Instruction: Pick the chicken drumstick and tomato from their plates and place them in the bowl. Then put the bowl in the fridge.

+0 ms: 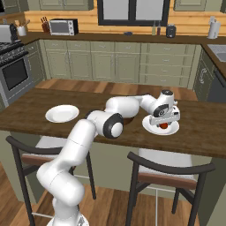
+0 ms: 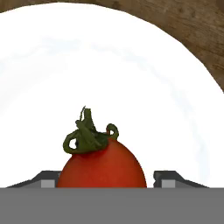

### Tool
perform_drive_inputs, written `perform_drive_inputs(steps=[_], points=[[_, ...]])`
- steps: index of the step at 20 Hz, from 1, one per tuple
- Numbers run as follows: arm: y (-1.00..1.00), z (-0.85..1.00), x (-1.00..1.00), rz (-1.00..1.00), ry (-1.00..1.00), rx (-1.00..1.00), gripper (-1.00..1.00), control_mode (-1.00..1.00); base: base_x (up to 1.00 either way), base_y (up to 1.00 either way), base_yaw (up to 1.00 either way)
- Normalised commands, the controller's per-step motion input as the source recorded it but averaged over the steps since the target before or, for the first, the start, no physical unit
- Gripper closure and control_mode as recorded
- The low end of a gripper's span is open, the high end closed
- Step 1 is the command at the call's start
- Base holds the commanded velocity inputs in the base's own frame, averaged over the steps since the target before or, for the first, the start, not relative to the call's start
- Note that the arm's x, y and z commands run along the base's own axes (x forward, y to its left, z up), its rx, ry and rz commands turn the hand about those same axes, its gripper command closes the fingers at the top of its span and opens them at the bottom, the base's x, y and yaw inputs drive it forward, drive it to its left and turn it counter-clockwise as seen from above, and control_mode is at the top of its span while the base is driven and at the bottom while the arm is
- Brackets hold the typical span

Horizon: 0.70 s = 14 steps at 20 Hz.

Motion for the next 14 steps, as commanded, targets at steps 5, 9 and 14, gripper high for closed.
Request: perform_drive_inputs(steps=[5, 9, 14], points=[[0.35, 0.37, -0.25, 0.0, 0.0, 0.05, 1.0, -1.0, 0.0, 0.0, 0.0], [1.0, 0.81, -0.3, 0.0, 0.0, 0.1, 1.0, -1.0, 0.0, 0.0, 0.0], [1.0, 0.75, 0.03, 0.0, 0.0, 0.01, 1.0, -1.0, 0.0, 0.0, 0.0]])
